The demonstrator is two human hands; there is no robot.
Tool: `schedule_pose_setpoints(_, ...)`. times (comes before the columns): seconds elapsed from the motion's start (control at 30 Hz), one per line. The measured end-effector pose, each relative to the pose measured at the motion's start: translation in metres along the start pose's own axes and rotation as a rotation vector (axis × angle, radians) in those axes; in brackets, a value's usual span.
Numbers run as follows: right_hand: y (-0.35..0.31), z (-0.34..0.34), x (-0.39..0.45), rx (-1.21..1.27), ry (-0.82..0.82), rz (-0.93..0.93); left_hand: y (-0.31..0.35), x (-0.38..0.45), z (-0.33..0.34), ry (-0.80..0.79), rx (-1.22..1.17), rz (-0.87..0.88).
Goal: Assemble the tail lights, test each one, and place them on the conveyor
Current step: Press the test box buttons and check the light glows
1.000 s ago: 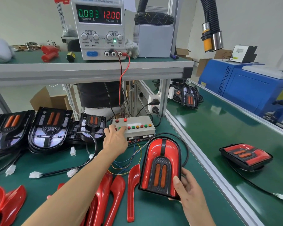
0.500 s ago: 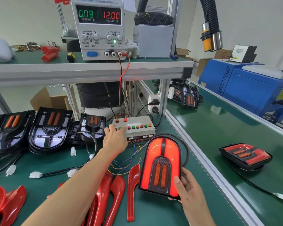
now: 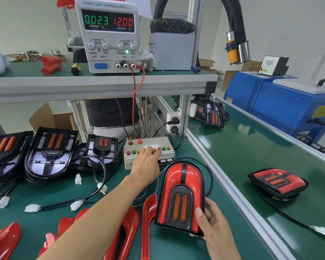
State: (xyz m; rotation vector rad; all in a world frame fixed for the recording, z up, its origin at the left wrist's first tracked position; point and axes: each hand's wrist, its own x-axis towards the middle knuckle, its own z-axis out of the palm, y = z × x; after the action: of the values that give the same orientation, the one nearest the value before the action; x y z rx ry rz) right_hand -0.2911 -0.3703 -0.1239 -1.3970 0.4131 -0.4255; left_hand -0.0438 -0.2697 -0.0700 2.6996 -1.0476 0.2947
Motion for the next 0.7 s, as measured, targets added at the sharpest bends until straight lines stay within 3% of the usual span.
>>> schedule_pose_setpoints(0.2, 0.0, -0.001, -0.001, -0.045, -0.011, -0.006, 0.012, 0.02, 0.001, -0.138, 0.093, -0.058)
schedule_pose_setpoints(0.7, -0.006, 0.003, -0.001, -0.018, 0.055, -0.009, 0.019, 0.026, 0.0, -0.205, 0.119, -0.132)
